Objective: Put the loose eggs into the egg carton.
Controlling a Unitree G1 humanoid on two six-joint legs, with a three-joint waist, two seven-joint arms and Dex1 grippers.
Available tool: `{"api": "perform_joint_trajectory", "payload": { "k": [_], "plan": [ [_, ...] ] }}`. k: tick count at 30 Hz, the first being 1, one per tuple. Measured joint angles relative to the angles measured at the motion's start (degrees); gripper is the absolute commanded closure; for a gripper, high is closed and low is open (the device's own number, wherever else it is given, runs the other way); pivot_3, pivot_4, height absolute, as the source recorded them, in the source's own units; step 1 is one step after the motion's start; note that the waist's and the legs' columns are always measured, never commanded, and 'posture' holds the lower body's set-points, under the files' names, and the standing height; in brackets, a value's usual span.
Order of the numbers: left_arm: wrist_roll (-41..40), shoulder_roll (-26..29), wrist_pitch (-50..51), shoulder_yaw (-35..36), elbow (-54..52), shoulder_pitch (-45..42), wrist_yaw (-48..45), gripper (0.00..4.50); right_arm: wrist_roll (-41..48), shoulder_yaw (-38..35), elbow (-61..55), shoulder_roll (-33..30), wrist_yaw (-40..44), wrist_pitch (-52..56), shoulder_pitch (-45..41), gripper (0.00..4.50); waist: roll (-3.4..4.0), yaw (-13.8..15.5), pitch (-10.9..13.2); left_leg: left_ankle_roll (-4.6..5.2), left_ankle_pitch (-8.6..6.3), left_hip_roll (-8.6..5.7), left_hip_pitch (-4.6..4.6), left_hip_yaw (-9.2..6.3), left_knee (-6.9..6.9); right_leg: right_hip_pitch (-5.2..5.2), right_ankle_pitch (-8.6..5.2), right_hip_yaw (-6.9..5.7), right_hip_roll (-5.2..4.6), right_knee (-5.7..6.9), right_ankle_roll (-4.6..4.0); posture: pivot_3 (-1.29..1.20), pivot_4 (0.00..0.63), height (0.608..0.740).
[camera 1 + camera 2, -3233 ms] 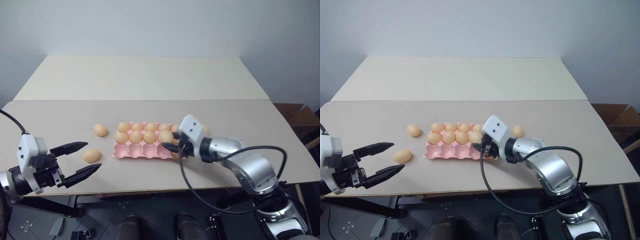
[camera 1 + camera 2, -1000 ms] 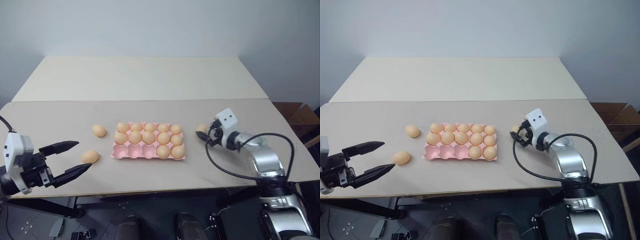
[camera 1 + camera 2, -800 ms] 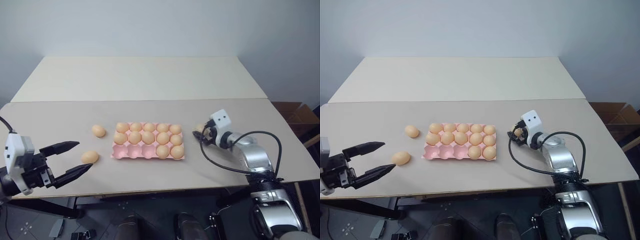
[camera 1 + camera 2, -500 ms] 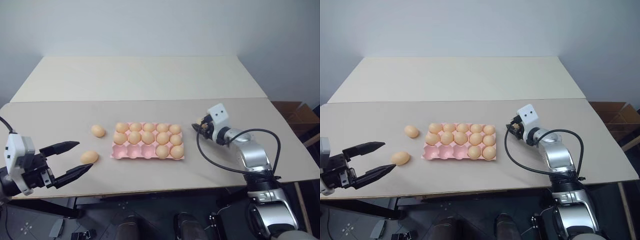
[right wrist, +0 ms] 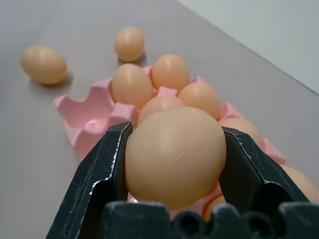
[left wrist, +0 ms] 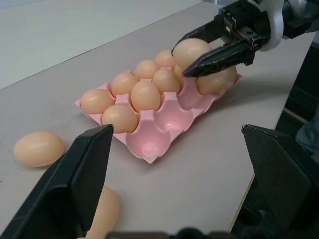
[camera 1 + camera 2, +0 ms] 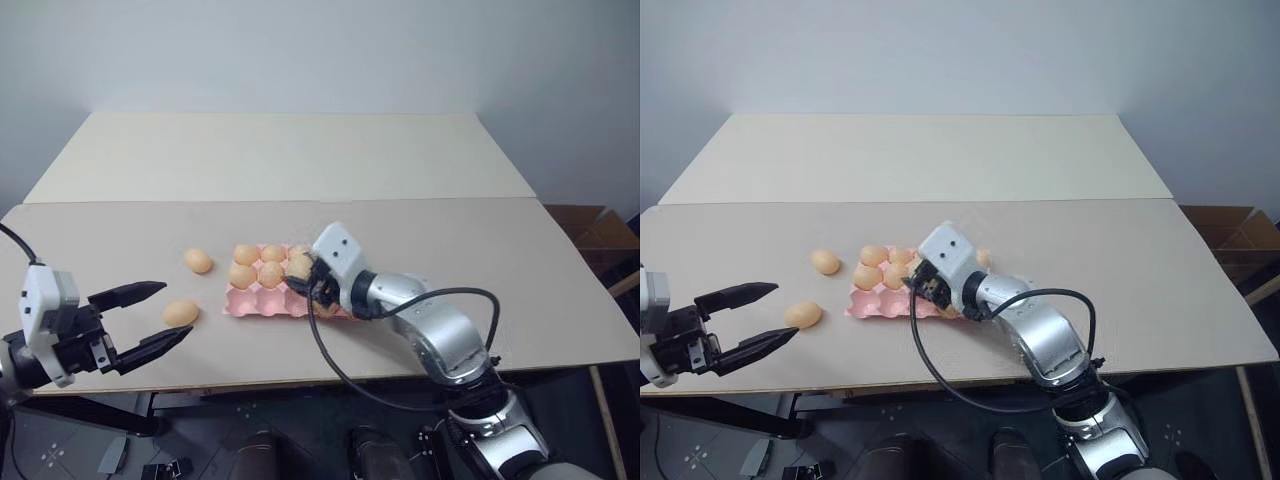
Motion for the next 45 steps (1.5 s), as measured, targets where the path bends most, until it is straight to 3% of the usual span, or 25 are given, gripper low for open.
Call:
{"api": "perform_joint_trajectory", "payload": {
  "k": [1,4,7,8,11,14,20,26,31,39,45],
  "plan": [
    [0.0,0.0,0.0,0.0,0.0,0.1,0.0,0.0,-0.3,1.0,0.0,-0.9,0.4,0.0,0.0,1.97,0.0,0.0,0.0,0.0,0.0,0.0,0.0,0.0,0.0,0.0,0.0,-0.01,0.0,0.0,0.0,0.0,0.15,0.74],
    [0.0,0.0,0.0,0.0,0.0,0.3,-0.1,0.0,-1.1,3.1,0.0,-2.3,1.3,0.0,0.2,1.28,-0.01,-0.1,0.0,0.0,0.0,0.04,-0.01,-0.02,0.0,-0.04,0.0,-0.06,0.05,0.04,0.0,0.0,0.15,0.74],
    [0.0,0.0,0.0,0.0,0.0,0.3,-0.1,0.0,-1.4,3.9,0.0,-2.4,1.3,0.0,0.3,0.2,-0.01,-0.1,0.0,0.0,0.0,0.08,0.01,-0.06,-0.01,-0.05,-0.01,-0.08,0.11,0.11,-0.02,0.0,0.15,0.74],
    [0.0,0.0,0.0,0.0,0.0,0.2,-0.1,0.0,-1.5,4.0,0.1,-2.3,1.3,0.0,0.3,0.03,-0.01,-0.1,0.0,0.0,0.0,0.09,0.02,-0.06,-0.01,-0.05,-0.01,-0.08,0.12,0.12,-0.03,0.0,0.15,0.74],
    [0.0,0.1,0.0,-0.1,0.6,-0.7,-0.1,0.0,-0.7,2.0,0.0,-1.0,1.2,0.0,0.4,0.03,-0.01,-0.1,0.0,-0.01,0.01,0.08,0.02,-0.06,-0.01,-0.05,-0.01,-0.07,0.12,0.13,-0.02,0.0,0.15,0.74],
    [0.4,0.3,-0.1,-0.8,2.2,-2.0,-0.3,0.0,3.0,-4.6,-2.7,-0.9,2.3,-0.4,0.9,0.03,0.0,0.1,0.0,-0.01,0.01,0.06,-0.01,-0.07,-0.01,-0.03,-0.01,-0.08,0.1,0.08,-0.01,0.0,0.15,0.74],
    [1.5,0.9,-0.8,-2.4,4.9,-4.1,-1.4,0.0,11.1,-19.2,-9.1,-12.8,11.9,-3.7,5.9,0.03,-0.03,0.7,0.0,0.02,-0.02,-0.02,-0.14,-0.06,-0.01,0.03,0.0,-0.12,0.0,-0.2,0.05,0.0,0.15,0.74],
    [4.1,2.7,-2.6,0.8,10.4,-3.0,-3.5,0.0,18.1,-31.1,-8.4,-22.7,26.0,-14.6,15.9,0.03,-0.04,-0.1,0.0,0.05,-0.04,0.1,0.04,-0.08,-0.13,0.05,-0.06,-0.12,0.16,-0.09,0.02,0.0,0.15,0.74],
    [4.4,3.1,-2.8,4.3,11.7,-1.1,-5.4,0.0,19.2,-33.9,-4.0,-27.0,32.9,-21.2,21.2,0.03,-0.03,0.0,0.0,0.03,-0.03,0.09,0.16,-0.06,-0.13,0.11,-0.21,-0.08,0.12,-0.04,-0.17,0.0,0.15,0.74],
    [4.5,1.4,-2.4,4.9,10.5,1.6,-3.8,0.0,19.3,-33.9,-1.9,-27.2,33.6,-24.9,21.0,0.03,-0.03,0.0,0.0,0.01,-0.02,0.05,0.13,0.03,-0.13,0.09,-0.14,0.0,0.04,-0.07,-0.11,0.0,0.15,0.74],
    [6.7,-7.2,4.4,2.5,-2.2,7.1,11.9,0.0,19.3,-33.6,-2.1,-27.2,33.4,-25.7,22.2,0.03,-0.06,0.3,0.0,0.04,-0.06,0.02,0.07,-0.12,-0.14,0.13,-0.05,0.03,-0.02,-0.14,0.12,0.0,0.15,0.74]
  ]
}}
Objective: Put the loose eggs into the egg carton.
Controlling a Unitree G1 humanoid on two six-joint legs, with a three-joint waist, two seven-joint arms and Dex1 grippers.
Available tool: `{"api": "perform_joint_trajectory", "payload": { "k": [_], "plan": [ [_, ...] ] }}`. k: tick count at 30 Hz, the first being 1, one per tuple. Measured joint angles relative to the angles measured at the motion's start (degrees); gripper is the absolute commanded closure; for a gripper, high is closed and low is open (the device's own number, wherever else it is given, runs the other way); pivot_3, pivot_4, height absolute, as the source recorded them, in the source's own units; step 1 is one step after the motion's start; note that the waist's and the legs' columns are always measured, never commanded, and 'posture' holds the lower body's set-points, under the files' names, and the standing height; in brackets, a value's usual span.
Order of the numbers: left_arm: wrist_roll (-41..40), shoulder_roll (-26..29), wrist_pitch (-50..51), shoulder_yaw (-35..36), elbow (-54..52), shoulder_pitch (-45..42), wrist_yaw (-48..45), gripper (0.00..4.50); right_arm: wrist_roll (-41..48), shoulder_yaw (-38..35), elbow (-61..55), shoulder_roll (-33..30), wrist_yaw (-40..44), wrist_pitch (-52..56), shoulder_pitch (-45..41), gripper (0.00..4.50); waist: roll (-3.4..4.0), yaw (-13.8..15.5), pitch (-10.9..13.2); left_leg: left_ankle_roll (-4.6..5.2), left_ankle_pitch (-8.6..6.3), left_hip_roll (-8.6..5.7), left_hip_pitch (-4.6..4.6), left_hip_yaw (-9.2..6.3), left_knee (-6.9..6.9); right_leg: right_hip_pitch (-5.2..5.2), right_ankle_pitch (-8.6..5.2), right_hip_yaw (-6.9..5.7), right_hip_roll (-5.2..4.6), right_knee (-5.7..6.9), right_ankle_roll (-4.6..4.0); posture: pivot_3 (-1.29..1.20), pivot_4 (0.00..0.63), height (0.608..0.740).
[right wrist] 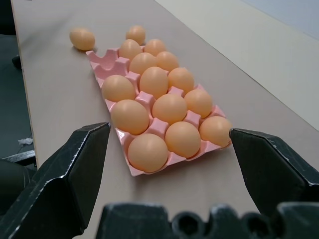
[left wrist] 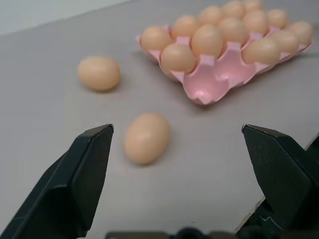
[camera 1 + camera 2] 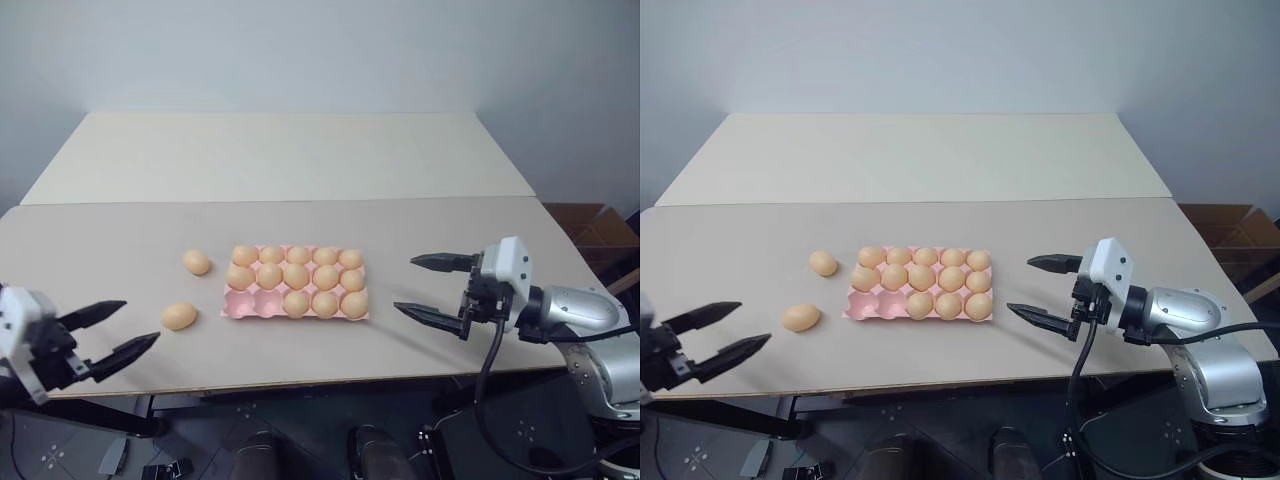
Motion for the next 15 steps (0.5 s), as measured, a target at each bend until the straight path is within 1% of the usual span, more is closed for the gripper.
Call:
{"api": "perform_joint_trajectory", "payload": {
  "k": [3,5,7,9,12,15],
  "plan": [
    [0.1,-4.3,4.2,-1.8,-5.8,0.0,9.2,0.0,0.0,0.0,-0.4,0.0,-0.3,0.0,0.1,0.03,-0.01,0.3,0.0,0.0,0.01,-0.03,0.08,-0.12,0.02,0.08,0.02,0.03,0.01,0.03,0.0,0.0,0.15,0.74],
    [1.7,-7.1,7.0,-4.8,-9.1,-0.9,16.5,0.0,0.1,0.0,-0.6,0.0,-0.4,0.0,0.1,0.03,-0.02,0.4,0.0,-0.02,0.03,-0.05,0.14,-0.13,0.03,0.11,0.03,0.05,0.03,0.06,-0.02,0.0,0.15,0.74],
    [3.5,-11.1,9.8,-8.4,-11.9,-2.6,24.0,0.0,0.0,0.1,-0.6,0.0,-0.3,0.0,0.1,0.03,-0.03,0.5,0.0,-0.01,0.05,-0.06,0.17,-0.14,0.04,0.14,0.07,0.08,0.05,0.07,0.0,0.0,0.15,0.74],
    [4.7,-13.4,12.5,-11.1,-12.9,-4.2,29.5,0.0,0.0,0.2,-0.6,0.0,-0.2,0.0,0.0,0.03,-0.07,0.5,0.0,-0.02,0.07,-0.06,0.17,-0.14,0.05,0.14,0.11,0.07,0.09,0.09,0.01,0.0,0.15,0.74],
    [7.3,-14.4,14.7,-13.9,-12.6,-6.2,34.7,0.0,0.0,0.2,-0.6,-0.1,-0.1,0.0,0.0,0.03,-0.07,0.6,0.0,-0.02,0.07,-0.05,0.17,-0.13,0.05,0.12,0.12,0.05,0.16,0.12,0.0,0.0,0.15,0.74],
    [9.1,-14.1,15.1,-17.7,-9.4,-10.2,35.7,0.0,0.0,0.4,-0.5,-0.1,-0.1,-0.1,-0.6,0.03,-0.05,0.6,-0.1,-0.01,0.07,-0.06,0.17,-0.09,0.05,0.11,0.11,0.03,0.16,0.14,-0.04,0.0,0.15,0.74]
  ]
}}
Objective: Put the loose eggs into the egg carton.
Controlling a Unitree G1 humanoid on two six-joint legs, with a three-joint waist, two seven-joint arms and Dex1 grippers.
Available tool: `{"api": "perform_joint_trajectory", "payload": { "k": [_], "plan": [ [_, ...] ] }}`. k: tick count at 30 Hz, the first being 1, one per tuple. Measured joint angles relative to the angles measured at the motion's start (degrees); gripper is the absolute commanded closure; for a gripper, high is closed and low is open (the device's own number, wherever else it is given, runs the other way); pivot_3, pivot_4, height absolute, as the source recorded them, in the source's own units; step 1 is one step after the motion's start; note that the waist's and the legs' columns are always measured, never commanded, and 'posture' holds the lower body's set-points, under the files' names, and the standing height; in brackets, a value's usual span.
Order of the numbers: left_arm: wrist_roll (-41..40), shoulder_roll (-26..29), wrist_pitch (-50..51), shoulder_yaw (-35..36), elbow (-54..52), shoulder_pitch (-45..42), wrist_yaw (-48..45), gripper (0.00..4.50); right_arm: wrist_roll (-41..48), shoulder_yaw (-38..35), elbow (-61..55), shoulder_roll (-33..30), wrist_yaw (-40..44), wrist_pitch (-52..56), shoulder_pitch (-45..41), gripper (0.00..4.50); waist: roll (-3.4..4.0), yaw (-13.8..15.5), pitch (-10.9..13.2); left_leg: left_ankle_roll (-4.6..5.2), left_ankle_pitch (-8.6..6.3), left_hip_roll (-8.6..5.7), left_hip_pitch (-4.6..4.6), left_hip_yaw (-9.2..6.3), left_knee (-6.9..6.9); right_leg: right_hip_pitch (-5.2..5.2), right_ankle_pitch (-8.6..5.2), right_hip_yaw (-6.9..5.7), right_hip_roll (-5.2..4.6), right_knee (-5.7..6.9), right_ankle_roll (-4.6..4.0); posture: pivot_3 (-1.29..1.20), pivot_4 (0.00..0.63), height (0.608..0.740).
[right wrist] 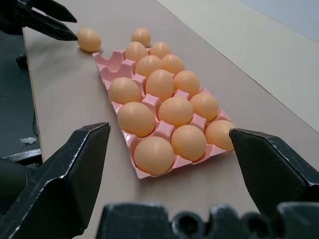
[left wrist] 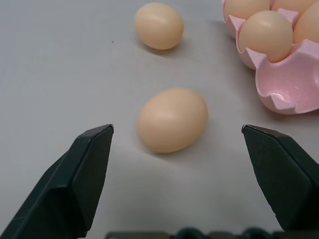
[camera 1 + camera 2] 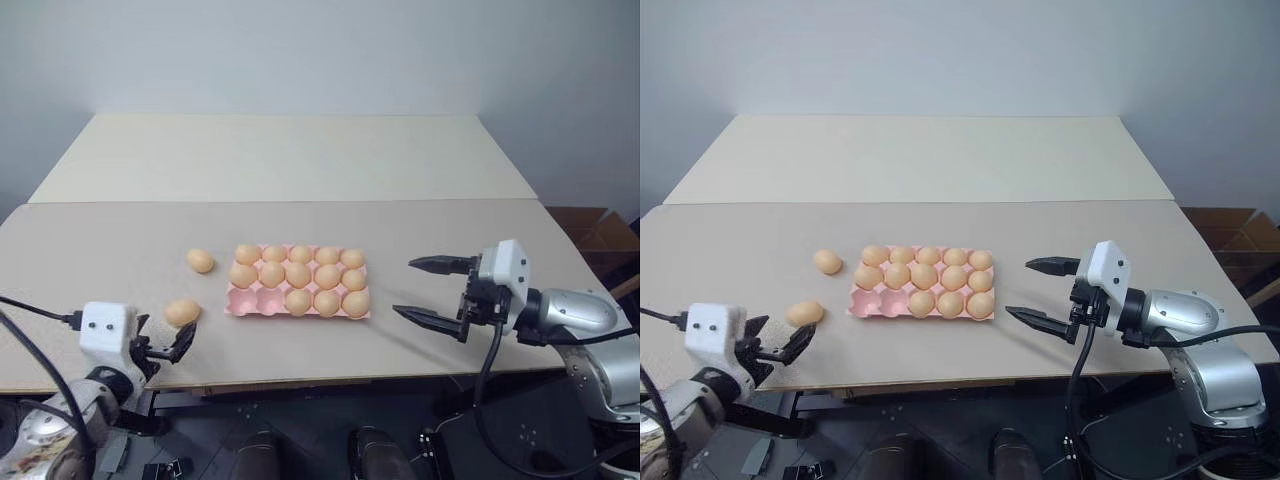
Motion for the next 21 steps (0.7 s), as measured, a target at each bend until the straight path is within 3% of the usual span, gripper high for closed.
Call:
{"api": "perform_joint_trajectory", "payload": {
  "k": [7,14,21],
  "plan": [
    [3.7,0.8,0.5,-6.4,9.5,-7.8,0.5,0.0,-0.1,1.3,0.0,0.0,-0.9,-0.2,-0.6,0.03,-0.01,0.0,0.0,0.0,0.0,-0.03,-0.09,-0.03,0.0,-0.02,0.01,0.0,-0.04,-0.07,0.03,0.0,0.15,0.74],
    [4.5,1.2,0.3,-7.0,11.4,-9.6,-0.9,2.16,0.0,1.3,-0.5,0.0,-3.0,-0.2,0.8,0.0,-0.01,0.0,0.0,0.0,0.0,-0.03,-0.09,-0.03,-0.01,-0.02,0.01,-0.01,-0.09,-0.08,0.04,0.0,0.15,0.74],
    [4.4,4.1,0.1,-6.3,10.4,-8.2,-3.8,2.34,0.0,1.3,-2.0,0.0,-4.8,-0.2,1.6,0.0,-0.01,-0.1,0.0,0.0,0.0,-0.01,-0.1,-0.03,-0.01,-0.05,0.01,-0.02,-0.06,-0.05,0.03,0.0,0.15,0.74]
  ]
}}
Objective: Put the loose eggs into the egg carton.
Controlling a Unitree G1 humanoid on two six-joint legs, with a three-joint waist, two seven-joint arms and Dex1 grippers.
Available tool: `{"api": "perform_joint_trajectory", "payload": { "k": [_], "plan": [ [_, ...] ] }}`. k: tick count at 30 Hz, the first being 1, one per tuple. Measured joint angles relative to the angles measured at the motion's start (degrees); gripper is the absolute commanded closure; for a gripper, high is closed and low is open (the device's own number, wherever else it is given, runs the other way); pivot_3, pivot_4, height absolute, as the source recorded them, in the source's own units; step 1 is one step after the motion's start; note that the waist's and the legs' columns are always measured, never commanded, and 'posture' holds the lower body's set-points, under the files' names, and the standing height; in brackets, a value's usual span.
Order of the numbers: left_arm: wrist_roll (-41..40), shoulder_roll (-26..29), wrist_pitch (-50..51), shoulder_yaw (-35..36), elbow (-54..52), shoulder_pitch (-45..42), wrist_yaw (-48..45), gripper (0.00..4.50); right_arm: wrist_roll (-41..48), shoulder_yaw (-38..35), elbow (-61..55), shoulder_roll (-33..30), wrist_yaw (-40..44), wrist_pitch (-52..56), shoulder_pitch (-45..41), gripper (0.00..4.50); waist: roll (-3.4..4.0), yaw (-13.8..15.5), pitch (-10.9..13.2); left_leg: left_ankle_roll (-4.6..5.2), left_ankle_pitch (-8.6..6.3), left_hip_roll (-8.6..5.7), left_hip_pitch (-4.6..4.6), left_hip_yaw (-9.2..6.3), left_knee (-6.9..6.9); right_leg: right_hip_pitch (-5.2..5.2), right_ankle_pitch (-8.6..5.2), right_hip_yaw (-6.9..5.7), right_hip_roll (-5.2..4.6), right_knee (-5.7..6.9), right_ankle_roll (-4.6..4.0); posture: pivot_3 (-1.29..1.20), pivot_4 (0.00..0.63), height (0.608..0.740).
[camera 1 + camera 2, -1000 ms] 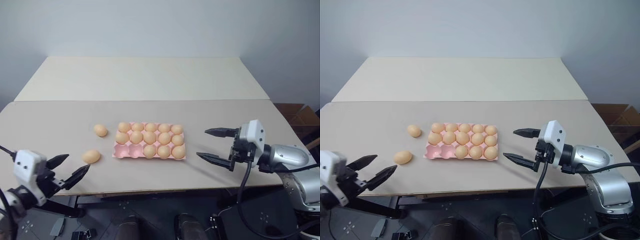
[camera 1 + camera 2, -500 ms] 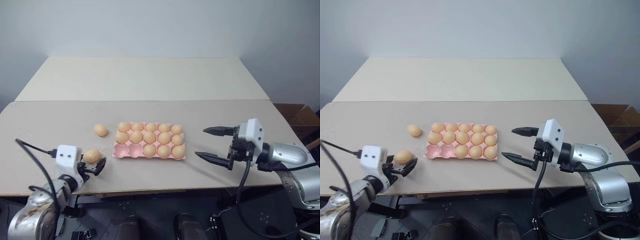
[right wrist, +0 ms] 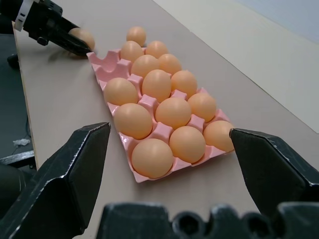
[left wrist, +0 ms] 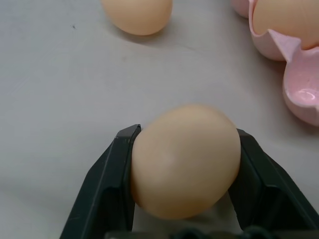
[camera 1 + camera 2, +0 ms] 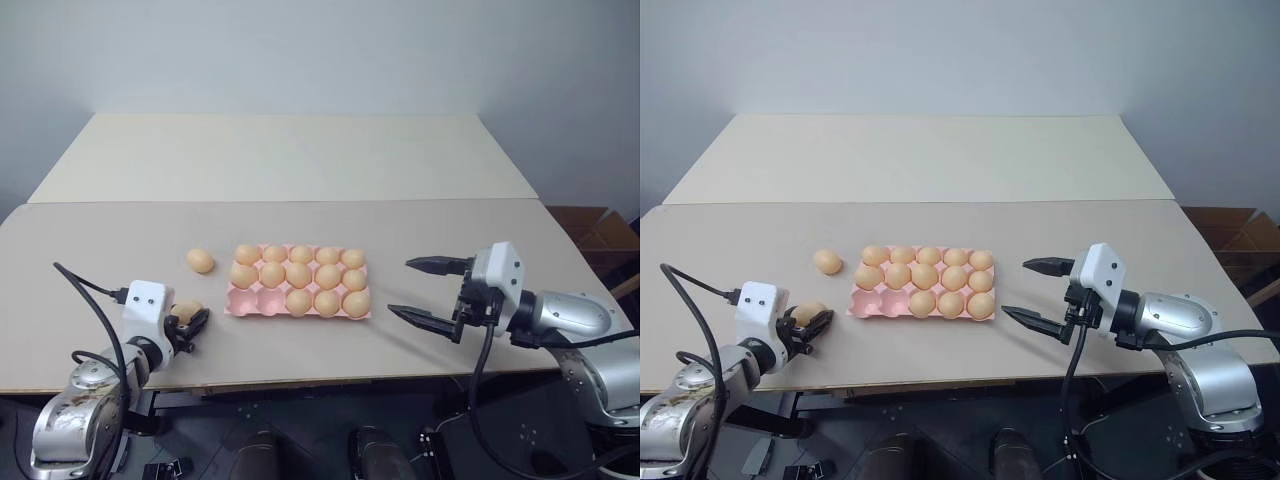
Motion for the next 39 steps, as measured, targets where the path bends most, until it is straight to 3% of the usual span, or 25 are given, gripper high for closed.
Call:
{"api": "perform_joint_trajectory", "payload": {
  "k": [7,17,24,25,33,39],
  "plan": [
    [-4.7,1.7,-3.7,1.2,-6.3,-1.9,-7.3,2.34,0.0,0.0,-0.8,0.1,-1.1,0.0,0.1,0.0,0.0,0.5,0.0,0.0,0.0,-0.06,0.0,0.04,0.01,0.04,0.0,0.02,-0.07,-0.04,0.0,0.0,0.15,0.74],
    [-2.9,0.1,-6.1,-12.4,-0.9,-12.0,-10.4,2.34,0.0,0.3,-1.2,0.5,-3.0,0.0,0.3,0.0,0.0,0.4,0.0,0.01,0.01,-0.06,-0.02,0.07,0.01,0.03,0.01,0.03,0.01,-0.03,0.04,0.0,0.15,0.74],
    [-3.5,1.5,-6.1,-13.7,-0.9,-11.4,-13.2,0.07,0.0,0.3,-2.1,0.5,-4.5,0.0,0.9,0.0,0.0,0.2,0.0,0.01,0.0,-0.06,-0.02,0.04,0.01,0.03,0.01,0.02,0.01,-0.02,0.05,0.0,0.15,0.74],
    [-3.5,1.6,-6.1,-13.6,-1.1,-11.1,-13.1,0.03,0.0,0.3,-2.2,0.6,-4.7,0.0,1.0,0.0,0.0,0.2,0.0,0.01,0.01,-0.05,-0.02,0.03,0.01,0.04,0.01,0.01,0.01,-0.02,0.06,0.0,0.15,0.74],
    [-6.3,6.4,-8.8,-2.9,-2.6,-7.4,-17.6,0.03,0.0,0.3,-2.6,1.0,-4.9,-0.1,1.1,0.0,0.0,0.0,0.0,0.01,0.0,-0.02,-0.01,0.04,0.01,0.01,0.0,0.01,0.02,-0.02,0.04,0.0,0.15,0.74],
    [-7.2,12.0,-17.9,10.3,2.0,1.9,-29.8,0.03,0.0,0.1,-1.7,0.3,-3.6,-0.6,0.8,0.0,0.03,-0.2,0.0,0.0,0.0,0.0,0.01,0.13,0.01,-0.01,-0.11,-0.01,-0.02,-0.02,-0.14,0.0,0.15,0.74]
  ]
}}
